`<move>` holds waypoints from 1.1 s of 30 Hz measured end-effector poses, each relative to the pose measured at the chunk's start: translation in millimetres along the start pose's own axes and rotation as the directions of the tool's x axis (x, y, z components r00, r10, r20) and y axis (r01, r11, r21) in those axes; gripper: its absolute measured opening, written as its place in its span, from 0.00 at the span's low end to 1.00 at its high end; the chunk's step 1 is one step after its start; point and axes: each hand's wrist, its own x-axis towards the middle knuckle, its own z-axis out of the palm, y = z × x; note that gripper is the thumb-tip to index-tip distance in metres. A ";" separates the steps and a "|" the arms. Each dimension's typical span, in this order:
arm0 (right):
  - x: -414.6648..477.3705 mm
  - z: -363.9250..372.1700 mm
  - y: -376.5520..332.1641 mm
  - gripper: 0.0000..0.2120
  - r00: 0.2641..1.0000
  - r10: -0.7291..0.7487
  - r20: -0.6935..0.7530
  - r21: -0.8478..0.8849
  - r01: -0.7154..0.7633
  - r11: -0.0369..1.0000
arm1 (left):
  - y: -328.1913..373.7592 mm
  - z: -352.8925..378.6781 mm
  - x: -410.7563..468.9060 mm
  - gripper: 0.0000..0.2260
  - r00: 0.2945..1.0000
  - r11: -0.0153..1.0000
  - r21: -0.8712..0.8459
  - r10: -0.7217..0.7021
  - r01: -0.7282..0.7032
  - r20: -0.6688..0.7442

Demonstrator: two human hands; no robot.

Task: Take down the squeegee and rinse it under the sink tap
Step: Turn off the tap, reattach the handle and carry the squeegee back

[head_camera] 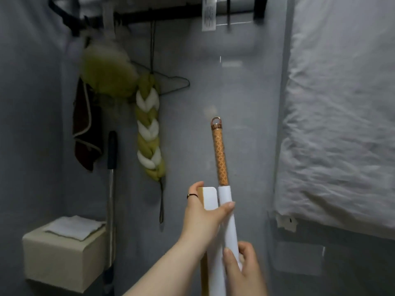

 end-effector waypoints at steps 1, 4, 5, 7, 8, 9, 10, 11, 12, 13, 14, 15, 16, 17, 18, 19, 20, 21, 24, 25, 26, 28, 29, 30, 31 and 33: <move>7.5 9.4 -7.3 0.09 1.000 -0.009 0.003 0.010 0.009 1.000 | 5.9 -4.5 10.4 0.32 1.000 1.000 0.000 0.029 -0.029 -0.004; 38.4 25.5 -35.4 0.09 0.995 -0.098 0.014 0.038 0.098 0.995 | 28.1 -14.1 49.6 0.35 0.994 0.994 0.002 0.113 -0.113 -0.002; 49.4 27.5 -46.3 0.09 0.992 -0.125 0.017 0.048 0.124 0.991 | 37.8 -15.9 61.2 0.36 0.990 0.990 0.009 0.144 -0.144 -0.002; 74.6 29.8 -70.1 0.08 0.983 -0.184 0.011 0.052 0.183 0.982 | 60.6 -15.6 86.8 0.36 0.973 0.973 0.023 0.229 -0.229 0.003; 87.1 30.0 -82.1 0.07 0.976 -0.216 0.006 0.053 0.215 0.975 | 72.8 -13.8 98.6 0.35 0.961 0.961 0.026 0.275 -0.275 0.005; 98.4 30.1 -94.0 0.06 0.969 -0.247 0.000 0.053 0.247 0.968 | 85.6 -12.0 109.0 0.35 0.948 0.948 0.032 0.317 -0.317 0.005; 109.8 29.6 -106.2 0.06 0.961 -0.278 -0.010 0.057 0.278 0.959 | 98.9 -9.9 118.9 0.35 0.936 0.935 0.035 0.353 -0.353 0.002; 120.2 29.0 -117.1 0.06 0.954 -0.300 -0.023 0.062 0.301 0.952 | 111.1 -8.0 128.0 0.35 0.925 0.924 0.037 0.380 -0.379 -0.001; 130.8 27.9 -128.3 0.07 0.945 -0.323 -0.041 0.063 0.325 0.944 | 122.9 -4.7 138.4 0.35 0.913 0.913 0.033 0.408 -0.408 0.000; 140.7 26.6 -138.6 0.08 0.938 -0.341 -0.056 0.069 0.344 0.936 | 134.2 -2.2 147.7 0.35 0.902 0.902 0.026 0.431 -0.431 0.006; 148.6 25.4 -147.8 0.09 0.936 -0.347 -0.060 0.084 0.351 0.933 | 143.9 -1.0 155.4 0.35 0.893 0.893 0.022 0.449 -0.449 0.012; 157.0 23.6 -157.7 0.09 0.932 -0.358 -0.060 0.098 0.362 0.927 | 154.8 0.8 164.0 0.35 0.883 0.883 0.010 0.469 -0.470 0.018; 164.2 22.1 -166.6 0.09 0.929 -0.367 -0.053 0.108 0.371 0.922 | 164.6 1.7 171.6 0.35 0.874 0.875 0.000 0.485 -0.485 0.019; 170.4 21.2 -174.6 0.08 0.927 -0.372 -0.043 0.118 0.375 0.920 | 173.1 1.1 177.6 0.34 0.867 0.867 -0.004 0.498 -0.498 0.017; 175.5 20.6 -182.3 0.07 0.925 -0.378 -0.035 0.131 0.380 0.916 | 180.5 0.5 182.8 0.34 0.858 0.858 -0.007 0.514 -0.514 0.015; 180.8 19.8 -189.5 0.06 0.921 -0.390 -0.029 0.147 0.389 0.909 | 187.2 0.6 188.0 0.34 0.848 0.848 -0.014 0.530 -0.530 0.013; 184.9 19.7 -195.5 0.07 0.916 -0.400 -0.022 0.162 0.398 0.903 | 191.4 0.3 192.2 0.34 0.842 0.842 -0.013 0.539 -0.539 0.007; 188.4 20.0 -200.4 0.09 0.913 -0.407 -0.015 0.173 0.404 0.899 | 194.8 -0.1 195.4 0.33 0.839 0.839 -0.008 0.544 -0.544 0.000; 195.4 24.7 -207.1 0.10 0.920 -0.392 0.006 0.196 0.383 0.903 | 198.3 -2.3 203.4 0.33 0.839 0.839 0.001 0.544 -0.544 -0.010; 197.2 27.0 -205.8 0.09 0.926 -0.377 0.012 0.214 0.366 0.906 | 197.8 -2.4 205.3 0.33 0.839 0.839 0.011 0.544 -0.544 -0.008; 199.1 29.2 -204.6 0.08 0.930 -0.368 0.014 0.231 0.355 0.906 | 197.8 -2.5 206.2 0.33 0.837 0.837 0.024 0.547 -0.546 -0.007; 202.0 33.1 -202.8 0.07 0.931 -0.364 0.011 0.241 0.351 0.905 | 197.5 -2.1 208.2 0.33 0.828 0.826 0.054 0.561 -0.560 0.006; 203.2 33.9 -202.1 0.07 0.932 -0.363 0.009 0.235 0.351 0.906 | 197.3 -1.1 208.8 0.33 0.823 0.821 0.064 0.568 -0.568 0.013; 204.2 34.1 -201.7 0.07 0.933 -0.361 0.004 0.226 0.351 0.909 | 197.0 0.1 209.6 0.33 0.821 0.818 0.070 0.570 -0.570 0.020; 205.8 33.8 -200.9 0.08 0.933 -0.359 -0.004 0.215 0.352 0.911 | 196.5 1.6 211.4 0.32 0.822 0.819 0.070 0.569 -0.569 0.024; 208.0 32.9 -199.0 0.08 0.936 -0.353 -0.014 0.197 0.348 0.917 | 194.3 3.8 214.9 0.32 0.826 0.823 0.068 0.563 -0.564 0.027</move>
